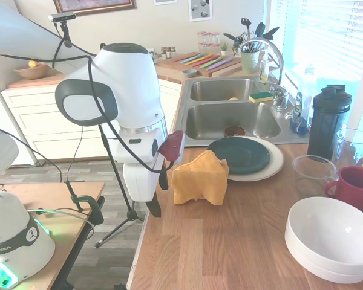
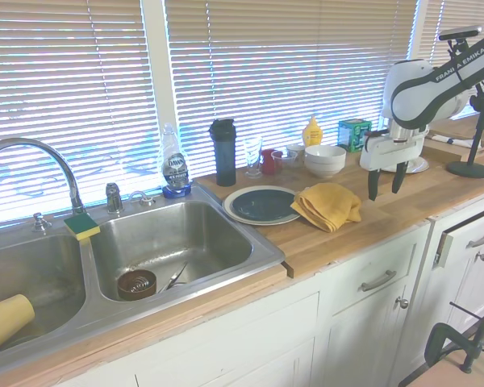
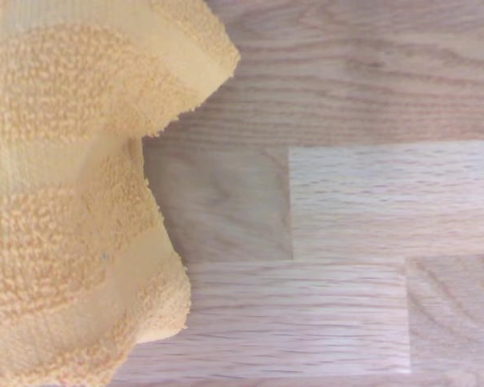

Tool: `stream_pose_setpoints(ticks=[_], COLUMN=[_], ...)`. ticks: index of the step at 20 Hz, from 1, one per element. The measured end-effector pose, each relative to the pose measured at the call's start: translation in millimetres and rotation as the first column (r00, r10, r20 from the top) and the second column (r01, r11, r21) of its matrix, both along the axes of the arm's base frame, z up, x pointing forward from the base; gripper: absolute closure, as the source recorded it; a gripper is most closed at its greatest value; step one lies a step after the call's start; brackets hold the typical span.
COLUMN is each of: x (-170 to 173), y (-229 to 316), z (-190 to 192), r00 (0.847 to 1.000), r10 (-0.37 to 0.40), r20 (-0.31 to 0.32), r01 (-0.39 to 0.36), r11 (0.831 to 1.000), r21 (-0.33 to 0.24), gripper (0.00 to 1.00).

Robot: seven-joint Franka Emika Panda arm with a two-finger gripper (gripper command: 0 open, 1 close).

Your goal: Wipe the blue plate in clockwise motion

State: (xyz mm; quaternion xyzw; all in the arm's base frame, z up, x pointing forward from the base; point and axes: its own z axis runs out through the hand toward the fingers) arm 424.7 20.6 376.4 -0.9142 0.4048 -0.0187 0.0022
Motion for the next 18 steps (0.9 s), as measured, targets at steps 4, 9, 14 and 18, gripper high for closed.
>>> stream_pose_setpoints(ticks=[4, 9, 14, 18], x=[0, 6, 24, 38], y=[0, 6, 24, 44], z=[-1, 4, 20, 32], r00=[1.0, 1.0, 0.999, 0.999], r10=[0.007, 0.022, 0.041, 0.049], r20=[-0.002, -0.008, -0.007, -0.001], r01=[-0.007, -0.022, -0.041, -0.049], r11=[1.0, 1.0, 0.999, 0.999], r21=[0.0, -0.001, 0.001, 0.004], gripper=[0.0, 0.0, 0.0, 0.0])
